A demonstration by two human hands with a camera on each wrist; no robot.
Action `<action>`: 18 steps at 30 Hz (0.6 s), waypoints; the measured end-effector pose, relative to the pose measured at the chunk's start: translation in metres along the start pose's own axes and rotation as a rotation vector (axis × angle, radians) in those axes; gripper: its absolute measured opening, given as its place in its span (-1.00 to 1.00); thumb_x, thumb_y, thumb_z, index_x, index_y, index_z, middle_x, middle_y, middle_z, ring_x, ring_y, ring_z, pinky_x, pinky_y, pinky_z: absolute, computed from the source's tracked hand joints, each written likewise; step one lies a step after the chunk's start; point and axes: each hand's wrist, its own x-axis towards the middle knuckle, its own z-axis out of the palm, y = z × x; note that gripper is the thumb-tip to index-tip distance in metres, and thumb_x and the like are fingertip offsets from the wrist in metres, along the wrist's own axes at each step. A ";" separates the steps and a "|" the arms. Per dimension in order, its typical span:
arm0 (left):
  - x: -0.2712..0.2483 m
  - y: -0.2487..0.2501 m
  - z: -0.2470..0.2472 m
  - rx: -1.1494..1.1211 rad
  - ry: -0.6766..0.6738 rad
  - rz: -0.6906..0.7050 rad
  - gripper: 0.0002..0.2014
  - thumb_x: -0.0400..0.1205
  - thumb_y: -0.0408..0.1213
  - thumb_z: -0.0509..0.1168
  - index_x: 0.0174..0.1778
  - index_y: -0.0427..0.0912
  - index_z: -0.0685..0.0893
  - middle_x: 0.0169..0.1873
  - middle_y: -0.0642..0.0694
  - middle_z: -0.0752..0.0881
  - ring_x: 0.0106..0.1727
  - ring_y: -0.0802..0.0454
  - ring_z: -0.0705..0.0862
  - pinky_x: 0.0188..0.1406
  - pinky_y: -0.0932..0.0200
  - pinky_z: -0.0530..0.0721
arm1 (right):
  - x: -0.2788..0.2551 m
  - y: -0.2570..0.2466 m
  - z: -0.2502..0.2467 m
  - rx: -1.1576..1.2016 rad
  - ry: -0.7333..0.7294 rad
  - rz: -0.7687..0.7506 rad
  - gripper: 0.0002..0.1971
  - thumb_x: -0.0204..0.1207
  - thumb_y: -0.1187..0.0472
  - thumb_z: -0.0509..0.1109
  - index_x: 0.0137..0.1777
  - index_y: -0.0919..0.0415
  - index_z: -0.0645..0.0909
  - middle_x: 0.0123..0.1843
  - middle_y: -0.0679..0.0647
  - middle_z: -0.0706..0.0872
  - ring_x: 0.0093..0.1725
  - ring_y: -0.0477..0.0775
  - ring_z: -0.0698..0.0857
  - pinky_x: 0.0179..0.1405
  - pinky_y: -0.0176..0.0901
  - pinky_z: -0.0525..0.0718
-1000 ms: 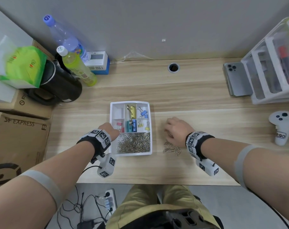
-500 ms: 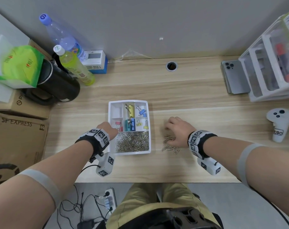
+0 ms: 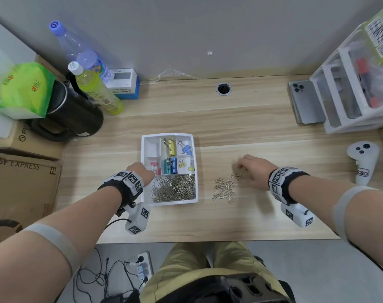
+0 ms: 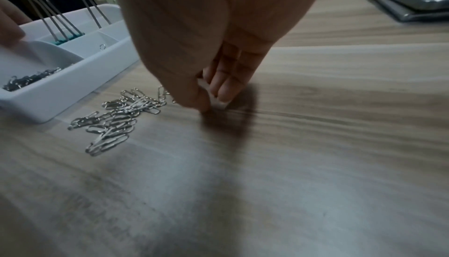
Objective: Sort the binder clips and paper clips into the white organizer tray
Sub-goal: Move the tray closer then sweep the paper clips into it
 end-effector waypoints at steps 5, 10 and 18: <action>0.000 0.001 0.000 0.006 -0.004 0.005 -0.84 0.57 -0.28 0.24 -0.30 -0.25 0.51 -0.39 -0.15 0.59 -0.40 -0.08 0.58 -0.38 0.18 0.55 | 0.007 -0.019 0.011 0.076 0.023 -0.051 -0.70 0.42 0.36 0.36 0.13 0.15 0.69 0.03 0.02 0.71 -0.02 0.03 0.66 0.01 -0.21 0.59; -0.001 0.001 -0.001 0.015 -0.002 0.000 -0.82 0.57 -0.28 0.24 -0.32 -0.26 0.51 -0.41 -0.16 0.60 -0.41 -0.09 0.59 -0.41 0.18 0.53 | 0.013 -0.030 0.013 0.005 0.034 -0.047 -0.73 0.41 0.28 0.33 0.10 0.11 0.66 0.03 0.02 0.69 0.06 0.13 0.68 -0.01 -0.11 0.63; 0.000 0.001 0.000 0.004 0.003 -0.001 -0.85 0.56 -0.29 0.24 -0.29 -0.27 0.52 -0.40 -0.17 0.61 -0.40 -0.10 0.60 -0.39 0.17 0.55 | 0.009 -0.030 0.029 -0.050 -0.010 -0.238 0.03 0.01 -0.14 0.60 0.56 -0.05 0.31 0.35 -0.06 0.35 0.32 0.00 0.35 0.29 -0.12 0.55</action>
